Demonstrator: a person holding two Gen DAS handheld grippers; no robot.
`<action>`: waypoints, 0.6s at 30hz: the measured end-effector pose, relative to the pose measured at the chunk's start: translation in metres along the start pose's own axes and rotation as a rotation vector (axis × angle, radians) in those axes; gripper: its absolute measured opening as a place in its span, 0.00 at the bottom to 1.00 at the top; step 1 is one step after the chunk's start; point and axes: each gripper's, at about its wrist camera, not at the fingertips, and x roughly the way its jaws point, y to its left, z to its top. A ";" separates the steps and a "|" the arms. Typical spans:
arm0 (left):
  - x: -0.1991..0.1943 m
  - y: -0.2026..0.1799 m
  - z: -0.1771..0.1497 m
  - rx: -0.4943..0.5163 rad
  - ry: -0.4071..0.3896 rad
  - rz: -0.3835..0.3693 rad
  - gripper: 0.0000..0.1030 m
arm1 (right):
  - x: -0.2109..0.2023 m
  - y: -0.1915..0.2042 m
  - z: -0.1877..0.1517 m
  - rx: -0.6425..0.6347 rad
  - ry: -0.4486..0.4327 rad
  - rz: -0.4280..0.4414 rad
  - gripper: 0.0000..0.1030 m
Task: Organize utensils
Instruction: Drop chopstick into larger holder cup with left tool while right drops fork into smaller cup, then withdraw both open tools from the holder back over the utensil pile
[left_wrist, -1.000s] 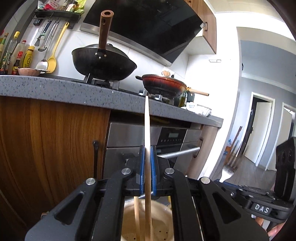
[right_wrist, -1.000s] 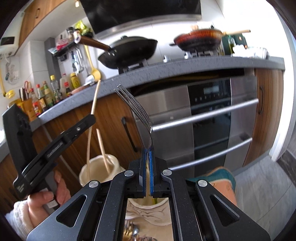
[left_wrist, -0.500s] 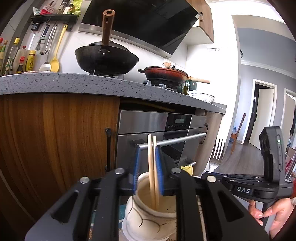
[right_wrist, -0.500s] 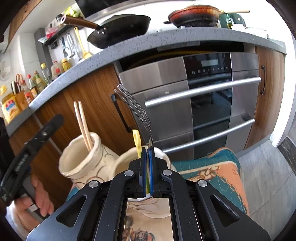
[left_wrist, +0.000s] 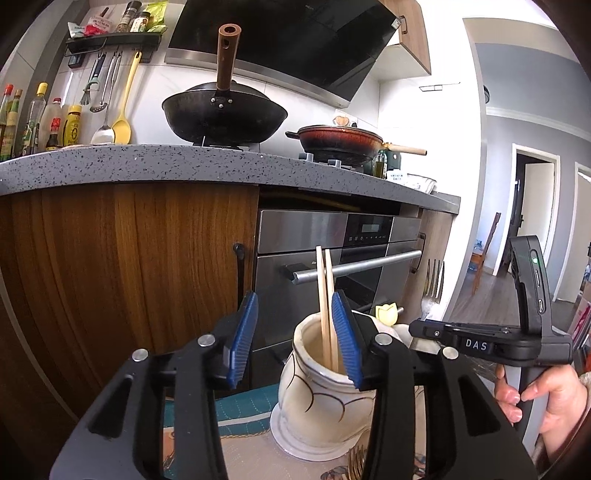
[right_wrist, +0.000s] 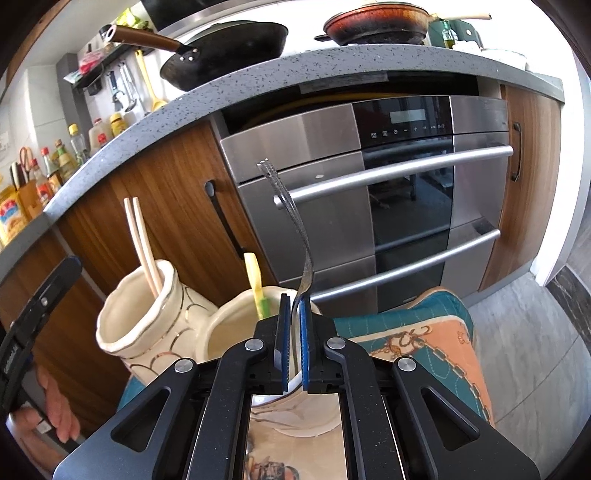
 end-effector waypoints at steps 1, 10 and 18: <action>-0.001 0.000 -0.001 0.003 0.004 0.001 0.42 | 0.000 0.000 -0.001 -0.002 0.000 -0.002 0.08; -0.008 0.007 -0.004 -0.003 0.041 0.030 0.42 | -0.021 0.003 -0.002 -0.008 -0.033 -0.020 0.32; -0.026 0.009 -0.011 0.006 0.072 0.050 0.75 | -0.055 -0.011 -0.015 0.055 -0.069 -0.016 0.60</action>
